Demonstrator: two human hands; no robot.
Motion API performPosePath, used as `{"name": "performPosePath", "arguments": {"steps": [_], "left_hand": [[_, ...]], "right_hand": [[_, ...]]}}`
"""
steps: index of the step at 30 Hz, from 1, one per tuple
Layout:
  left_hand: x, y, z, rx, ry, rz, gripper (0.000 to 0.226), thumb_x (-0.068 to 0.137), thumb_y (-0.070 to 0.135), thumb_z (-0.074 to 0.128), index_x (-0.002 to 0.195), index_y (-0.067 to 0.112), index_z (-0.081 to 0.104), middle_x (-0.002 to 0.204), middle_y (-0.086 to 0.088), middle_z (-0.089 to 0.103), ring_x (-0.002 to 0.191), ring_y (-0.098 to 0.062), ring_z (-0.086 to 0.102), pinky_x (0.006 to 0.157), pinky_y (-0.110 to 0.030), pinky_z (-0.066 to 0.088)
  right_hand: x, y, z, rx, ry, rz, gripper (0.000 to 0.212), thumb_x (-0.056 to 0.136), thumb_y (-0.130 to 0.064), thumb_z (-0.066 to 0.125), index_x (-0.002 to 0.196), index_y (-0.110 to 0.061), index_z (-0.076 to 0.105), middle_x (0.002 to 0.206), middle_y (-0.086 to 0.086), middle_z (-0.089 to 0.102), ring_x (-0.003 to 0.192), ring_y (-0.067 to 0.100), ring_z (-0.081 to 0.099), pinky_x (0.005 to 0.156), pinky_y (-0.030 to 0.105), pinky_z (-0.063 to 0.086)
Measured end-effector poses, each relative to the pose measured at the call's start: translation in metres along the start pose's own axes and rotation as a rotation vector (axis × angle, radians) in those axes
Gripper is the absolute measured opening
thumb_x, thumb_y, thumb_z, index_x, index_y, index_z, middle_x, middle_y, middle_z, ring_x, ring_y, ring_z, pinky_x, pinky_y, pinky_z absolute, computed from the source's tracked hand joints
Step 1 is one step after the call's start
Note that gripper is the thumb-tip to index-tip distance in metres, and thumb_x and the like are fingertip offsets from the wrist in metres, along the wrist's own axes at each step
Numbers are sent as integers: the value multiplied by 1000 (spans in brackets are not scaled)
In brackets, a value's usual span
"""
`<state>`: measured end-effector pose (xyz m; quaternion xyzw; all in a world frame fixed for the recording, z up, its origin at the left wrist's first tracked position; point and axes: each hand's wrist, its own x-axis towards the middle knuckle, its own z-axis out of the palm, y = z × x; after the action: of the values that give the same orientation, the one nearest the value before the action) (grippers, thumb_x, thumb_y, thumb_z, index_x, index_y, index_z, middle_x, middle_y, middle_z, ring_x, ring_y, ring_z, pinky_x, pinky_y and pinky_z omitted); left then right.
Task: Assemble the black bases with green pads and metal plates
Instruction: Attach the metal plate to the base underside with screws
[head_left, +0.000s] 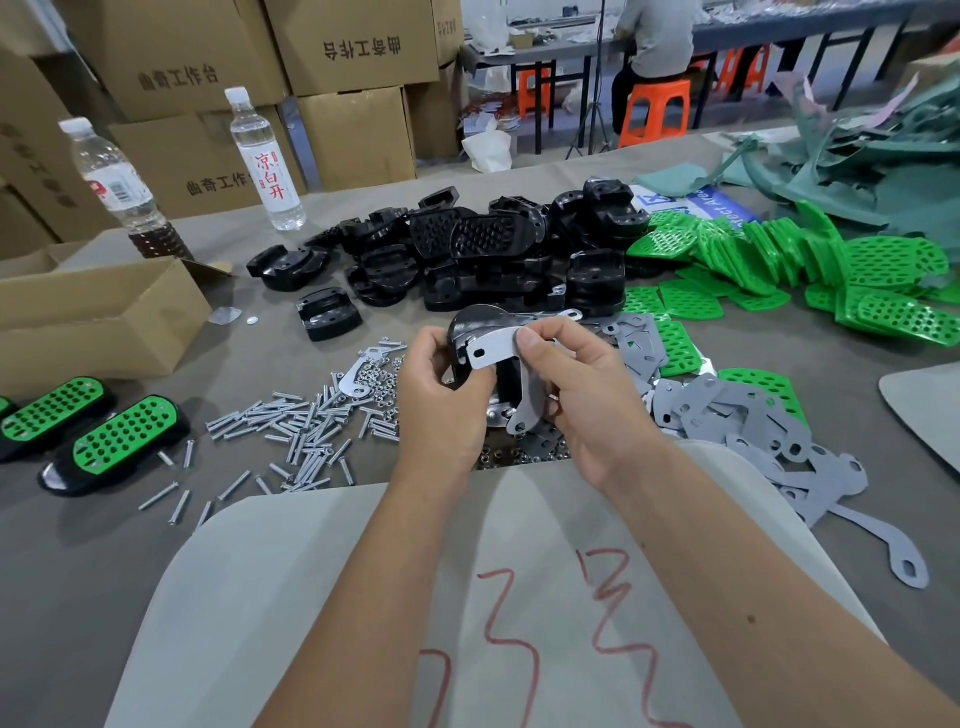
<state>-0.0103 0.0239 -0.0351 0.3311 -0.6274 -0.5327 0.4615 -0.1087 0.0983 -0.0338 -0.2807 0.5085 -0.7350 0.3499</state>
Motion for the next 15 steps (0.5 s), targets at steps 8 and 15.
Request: {"name": "performPosePath", "arguments": {"steps": [8, 15], "left_hand": [[0, -1, 2, 113, -9, 32, 22, 79, 24, 65, 99, 18, 61, 95, -7, 71, 90, -33, 66, 82, -59, 56], [-2, 1, 4, 116, -3, 27, 22, 79, 26, 64, 100, 23, 60, 97, -5, 71, 93, -32, 66, 86, -59, 55]], "right_hand": [[-1, 2, 11, 4, 168, 23, 16, 103, -20, 63, 89, -12, 62, 57, 0, 46, 49, 17, 37, 43, 23, 34], [-1, 5, 16, -25, 238, -33, 18, 101, -20, 67, 87, -9, 65, 55, -8, 52, 44, 11, 43, 41, 24, 39]]}}
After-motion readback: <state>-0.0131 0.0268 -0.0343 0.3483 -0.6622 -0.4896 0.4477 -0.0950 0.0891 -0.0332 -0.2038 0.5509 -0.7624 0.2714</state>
